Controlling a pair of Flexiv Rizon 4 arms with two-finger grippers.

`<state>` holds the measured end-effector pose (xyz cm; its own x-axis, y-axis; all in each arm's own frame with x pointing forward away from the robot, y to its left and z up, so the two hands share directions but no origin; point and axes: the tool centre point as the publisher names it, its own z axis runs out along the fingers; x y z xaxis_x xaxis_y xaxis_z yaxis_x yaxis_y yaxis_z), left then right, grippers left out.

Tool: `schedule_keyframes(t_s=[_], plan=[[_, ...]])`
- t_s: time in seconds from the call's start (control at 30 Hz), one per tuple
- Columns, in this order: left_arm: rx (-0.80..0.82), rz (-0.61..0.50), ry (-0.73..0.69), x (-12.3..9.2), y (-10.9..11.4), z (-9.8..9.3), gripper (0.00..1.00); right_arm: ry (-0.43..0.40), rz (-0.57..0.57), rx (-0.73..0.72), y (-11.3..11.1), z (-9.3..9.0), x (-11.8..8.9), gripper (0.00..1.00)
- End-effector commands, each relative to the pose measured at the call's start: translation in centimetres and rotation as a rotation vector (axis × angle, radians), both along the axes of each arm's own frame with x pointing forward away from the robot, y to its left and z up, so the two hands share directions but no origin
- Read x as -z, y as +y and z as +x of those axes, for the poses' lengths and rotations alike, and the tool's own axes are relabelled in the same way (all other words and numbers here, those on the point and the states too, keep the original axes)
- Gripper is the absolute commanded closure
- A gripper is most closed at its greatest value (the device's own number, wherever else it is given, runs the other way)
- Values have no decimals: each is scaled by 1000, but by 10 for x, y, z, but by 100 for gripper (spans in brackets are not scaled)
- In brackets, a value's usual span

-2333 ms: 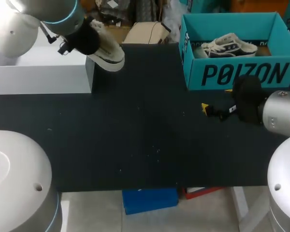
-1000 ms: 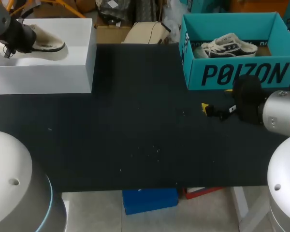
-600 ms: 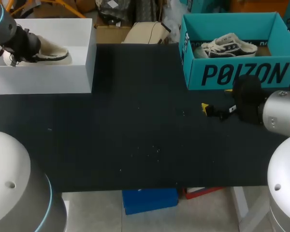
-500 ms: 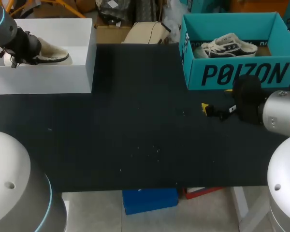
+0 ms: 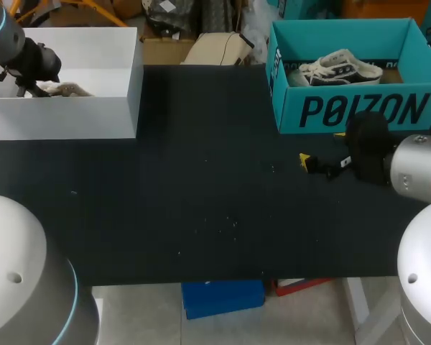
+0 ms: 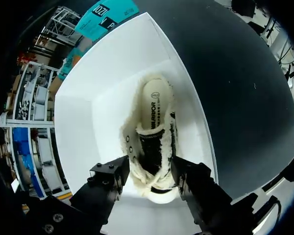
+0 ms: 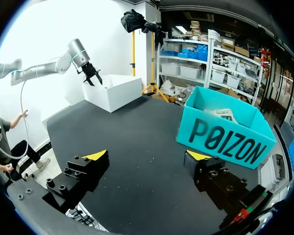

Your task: Take the shoe out of the shoebox, open the shoe tongue, remove and reinsert the insole, then place the shoe into the shoebox

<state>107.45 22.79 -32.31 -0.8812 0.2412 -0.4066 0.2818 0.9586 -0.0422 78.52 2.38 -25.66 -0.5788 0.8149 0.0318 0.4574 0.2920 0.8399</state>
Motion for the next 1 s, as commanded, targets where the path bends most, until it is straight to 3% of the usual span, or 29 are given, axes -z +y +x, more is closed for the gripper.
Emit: schedule_keyframes(t_s=[0.03,0.27,0.63,0.83,1.0], plan=[[9,17,-12,-16,-7,-2,0,2,0,0,1,0,0,0],[40,45,-45,-52,-26,-7,8,2,0,0,1,0,0,0],[127,92,-11,-107,-81,-41,0,2,0,0,1,0,0,0],[172,112,43,-116,-127,-80,0,2,0,0,1,0,0,0],[193,103,101,-104,-146,-99,0,2,0,0,1,0,0,0]])
